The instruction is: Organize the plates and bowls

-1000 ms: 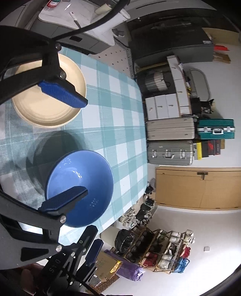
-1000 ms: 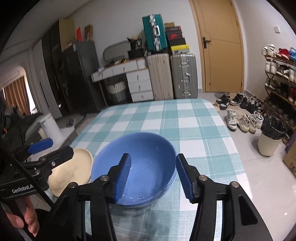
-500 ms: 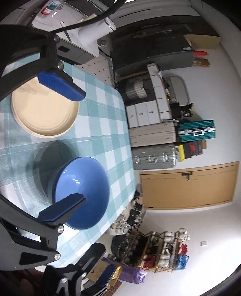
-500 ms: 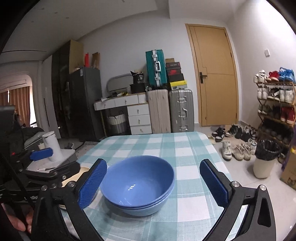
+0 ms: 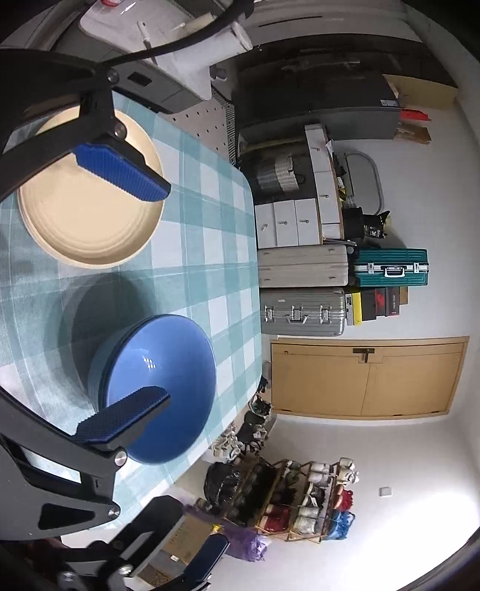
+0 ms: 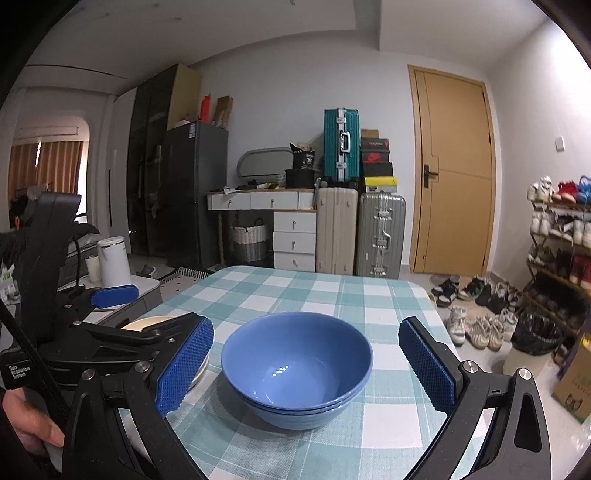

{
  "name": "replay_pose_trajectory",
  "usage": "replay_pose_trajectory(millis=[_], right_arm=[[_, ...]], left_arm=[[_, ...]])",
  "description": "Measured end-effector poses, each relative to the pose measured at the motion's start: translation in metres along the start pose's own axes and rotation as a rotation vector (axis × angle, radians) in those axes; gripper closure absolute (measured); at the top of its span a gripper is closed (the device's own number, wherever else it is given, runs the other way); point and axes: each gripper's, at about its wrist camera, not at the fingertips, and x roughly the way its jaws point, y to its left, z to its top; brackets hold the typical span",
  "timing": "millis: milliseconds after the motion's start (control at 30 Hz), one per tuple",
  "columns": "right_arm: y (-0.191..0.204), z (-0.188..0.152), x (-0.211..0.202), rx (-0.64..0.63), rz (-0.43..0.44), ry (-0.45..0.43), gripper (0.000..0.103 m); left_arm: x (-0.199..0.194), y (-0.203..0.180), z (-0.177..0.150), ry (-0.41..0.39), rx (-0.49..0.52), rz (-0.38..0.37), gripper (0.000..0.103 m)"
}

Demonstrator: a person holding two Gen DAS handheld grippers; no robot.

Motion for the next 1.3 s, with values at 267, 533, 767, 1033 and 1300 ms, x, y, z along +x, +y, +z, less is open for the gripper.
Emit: replay_pose_trajectory(millis=[267, 533, 767, 1033, 1300], right_arm=[[-0.001, -0.001, 0.003, 0.000, -0.002, 0.017, 0.001], [-0.020, -0.002, 0.013, 0.088, -0.002, 0.064, 0.001], [-0.046, -0.008, 0.048, 0.209, 0.018, 0.197, 0.001], [-0.080, -0.015, 0.091, 0.298, -0.035, 0.274, 0.001], [-0.088, -0.018, 0.125, 0.291, -0.029, 0.306, 0.001]], left_arm=[[0.001, -0.007, -0.002, 0.001, 0.031, 0.025, 0.001], [-0.001, -0.027, -0.008, -0.039, 0.152, 0.114, 0.001], [0.028, -0.030, -0.006, 0.087, 0.132, 0.101, 0.001], [0.054, -0.026, -0.003, 0.199, 0.039, 0.052, 0.001], [0.083, -0.030, 0.013, 0.227, 0.013, 0.064, 0.001]])
